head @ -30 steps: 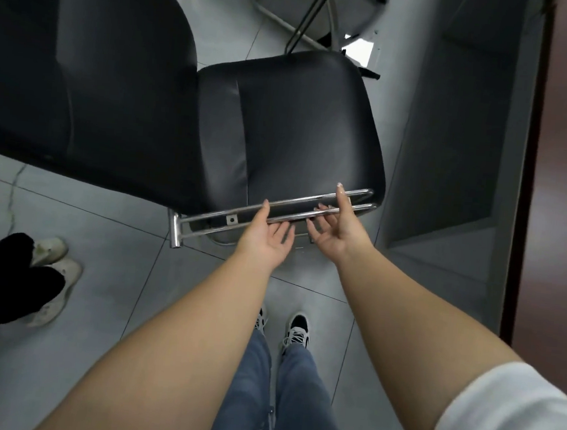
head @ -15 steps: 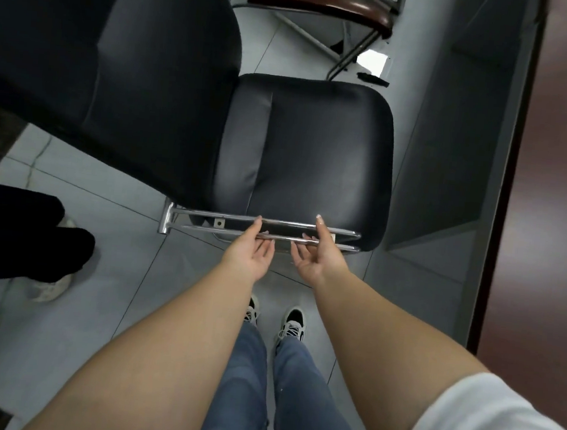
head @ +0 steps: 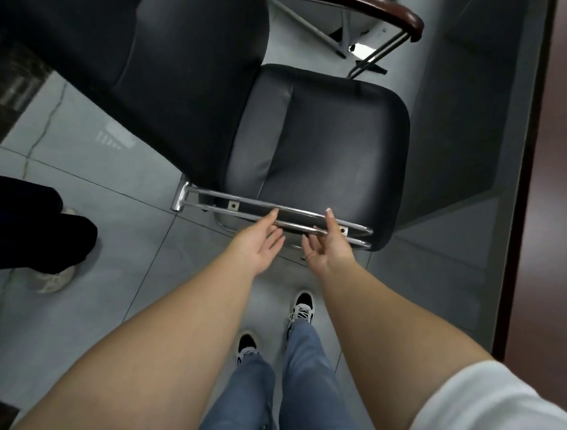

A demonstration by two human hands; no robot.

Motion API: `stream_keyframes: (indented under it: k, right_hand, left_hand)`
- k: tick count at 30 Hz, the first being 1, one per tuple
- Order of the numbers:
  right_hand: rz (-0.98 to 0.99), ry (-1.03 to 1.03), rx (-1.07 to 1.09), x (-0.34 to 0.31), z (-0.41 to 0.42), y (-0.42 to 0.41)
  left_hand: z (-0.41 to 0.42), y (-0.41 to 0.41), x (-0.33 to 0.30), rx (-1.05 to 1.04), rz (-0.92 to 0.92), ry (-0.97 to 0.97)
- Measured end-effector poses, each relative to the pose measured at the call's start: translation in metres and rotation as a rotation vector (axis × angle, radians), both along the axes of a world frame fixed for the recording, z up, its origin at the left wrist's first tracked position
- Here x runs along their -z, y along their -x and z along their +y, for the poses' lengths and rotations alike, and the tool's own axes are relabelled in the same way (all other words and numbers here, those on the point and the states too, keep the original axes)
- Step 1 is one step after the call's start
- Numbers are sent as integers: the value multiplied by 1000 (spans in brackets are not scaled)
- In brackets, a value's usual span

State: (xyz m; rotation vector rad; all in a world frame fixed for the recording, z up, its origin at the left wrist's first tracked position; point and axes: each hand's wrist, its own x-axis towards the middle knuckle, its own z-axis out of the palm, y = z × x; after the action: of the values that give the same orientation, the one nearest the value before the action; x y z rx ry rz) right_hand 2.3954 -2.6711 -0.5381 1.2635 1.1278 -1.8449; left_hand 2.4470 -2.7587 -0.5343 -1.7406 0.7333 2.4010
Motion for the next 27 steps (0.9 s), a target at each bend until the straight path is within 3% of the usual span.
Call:
stream_keyframes:
  k: [6, 11, 17, 27]
  right_hand:
    - [77, -60, -95, -29, -11, -29]
    - [275, -114, -313, -85, -16, -43]
    - [546, -116, -434, -149, -12, -55]
    - [750, -35, -539, -225, 9, -86]
  left_hand:
    - [-13, -26, -22, 351, -7, 197]
    - [-25, -33, -85, 514, 80, 420]
    - [-28, -51, -165, 515, 225, 608]
    - [-4, -99, -237, 383, 333, 781]
